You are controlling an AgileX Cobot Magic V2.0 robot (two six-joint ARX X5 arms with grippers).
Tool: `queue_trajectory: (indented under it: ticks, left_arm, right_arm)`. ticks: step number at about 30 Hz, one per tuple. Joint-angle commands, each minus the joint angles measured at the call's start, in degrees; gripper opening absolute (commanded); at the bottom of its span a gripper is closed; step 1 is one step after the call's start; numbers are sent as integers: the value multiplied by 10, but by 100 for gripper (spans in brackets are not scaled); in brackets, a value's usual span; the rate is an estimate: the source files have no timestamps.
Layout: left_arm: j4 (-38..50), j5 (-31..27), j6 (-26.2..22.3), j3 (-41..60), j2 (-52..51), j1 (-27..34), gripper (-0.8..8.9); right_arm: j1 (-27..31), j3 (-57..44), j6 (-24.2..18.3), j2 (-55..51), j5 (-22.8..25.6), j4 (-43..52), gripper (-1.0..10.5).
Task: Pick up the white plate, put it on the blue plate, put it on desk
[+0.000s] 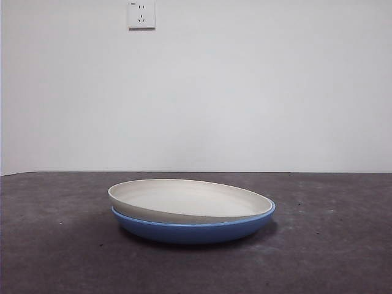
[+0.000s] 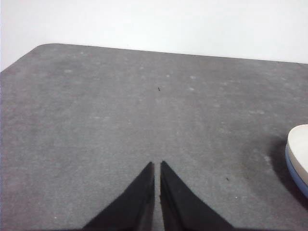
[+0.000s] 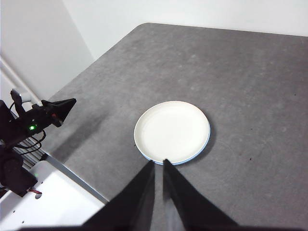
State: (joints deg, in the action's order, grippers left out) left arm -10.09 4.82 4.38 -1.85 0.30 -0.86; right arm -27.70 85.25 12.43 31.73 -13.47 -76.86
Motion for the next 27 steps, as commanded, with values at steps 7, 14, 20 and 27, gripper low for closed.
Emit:
queue_trajectory:
  ticks: [7,14,20,27]
  left_arm:
    - [-5,-5,-11,12,-1,21,20]
    - [-5,-7,-12,12,-1,20,20]
    - [-5,-7,-1,12,-1,11,20]
    - [-5,-7,-1,12,-1,9,20]
  right_arm:
    - [-3,10,0,2,0,-40,26]
    - [-3,10,0,2,0,-40,26]
    - [-3,10,0,2,0,-40,26]
    - [-3,10,0,2,0,-40,26]
